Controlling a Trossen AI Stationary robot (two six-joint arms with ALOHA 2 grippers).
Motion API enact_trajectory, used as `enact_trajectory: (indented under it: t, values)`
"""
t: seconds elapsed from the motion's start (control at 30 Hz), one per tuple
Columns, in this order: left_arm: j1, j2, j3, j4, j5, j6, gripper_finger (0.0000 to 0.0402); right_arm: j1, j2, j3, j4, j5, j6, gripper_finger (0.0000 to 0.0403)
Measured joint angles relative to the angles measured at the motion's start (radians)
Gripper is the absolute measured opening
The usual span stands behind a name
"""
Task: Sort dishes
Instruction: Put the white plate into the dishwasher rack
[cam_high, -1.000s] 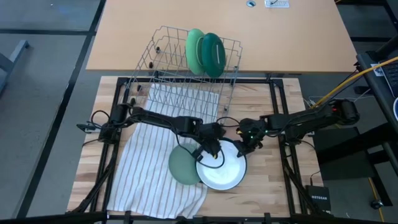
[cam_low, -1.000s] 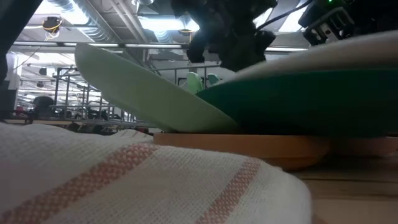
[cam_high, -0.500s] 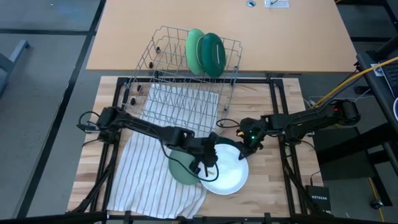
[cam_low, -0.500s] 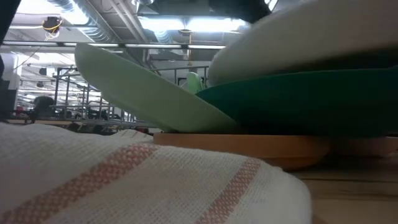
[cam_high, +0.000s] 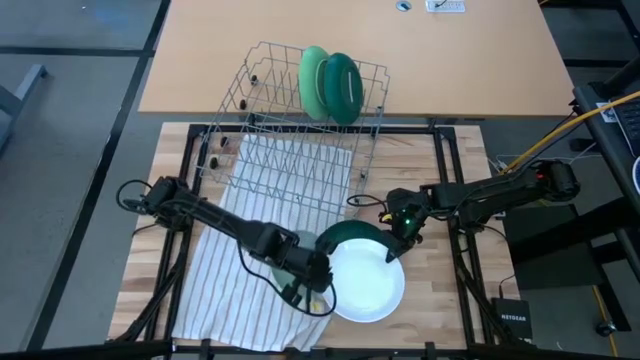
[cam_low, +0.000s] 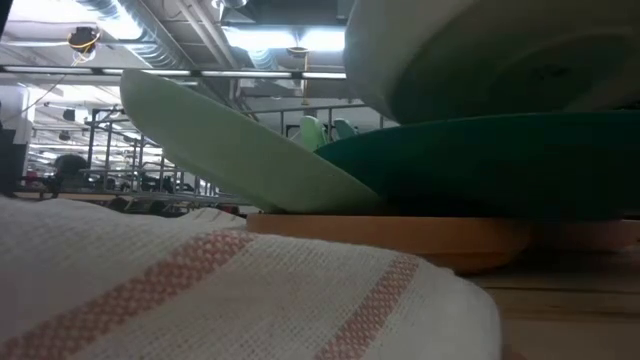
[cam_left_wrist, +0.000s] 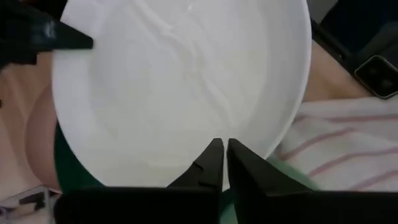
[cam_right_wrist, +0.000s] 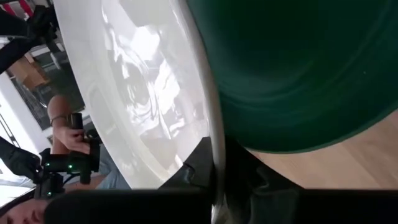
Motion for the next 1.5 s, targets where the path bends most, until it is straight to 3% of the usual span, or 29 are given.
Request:
enact_trajectory:
  t: [0.17, 0.37, 0.6, 0.9, 1.17, 1.5]
  values:
    - [-0.025, 0.0, 0.0, -0.005, -0.003, -0.075, 0.0075, 0.0, 0.0, 0.0, 0.001, -0.007, 0.003, 0.0017]
    - [-0.053, 0.0, 0.0, -0.04, -0.002, -0.061, 0.0146, 0.0, 0.0, 0.0, 0.002, -0.022, 0.003, 0.0017]
    - [-0.074, 0.028, 0.0, -0.03, -0.063, 0.058, 0.0175, 0.0, 0.0, 0.0, 0.002, -0.043, 0.003, 0.0017]
    - [-0.077, 0.087, 0.0, 0.031, -0.159, 0.173, 0.0171, 0.0, 0.0, 0.0, 0.025, -0.069, 0.033, 0.0017]
    - [-0.081, 0.105, 0.0, 0.052, -0.299, 0.178, 0.0164, 0.0, 0.0, 0.001, 0.063, -0.094, 0.056, 0.0017]
    - [-0.089, 0.105, 0.0, 0.073, -0.341, 0.192, 0.005, 0.0, 0.001, 0.0, 0.052, -0.121, 0.059, 0.0021]
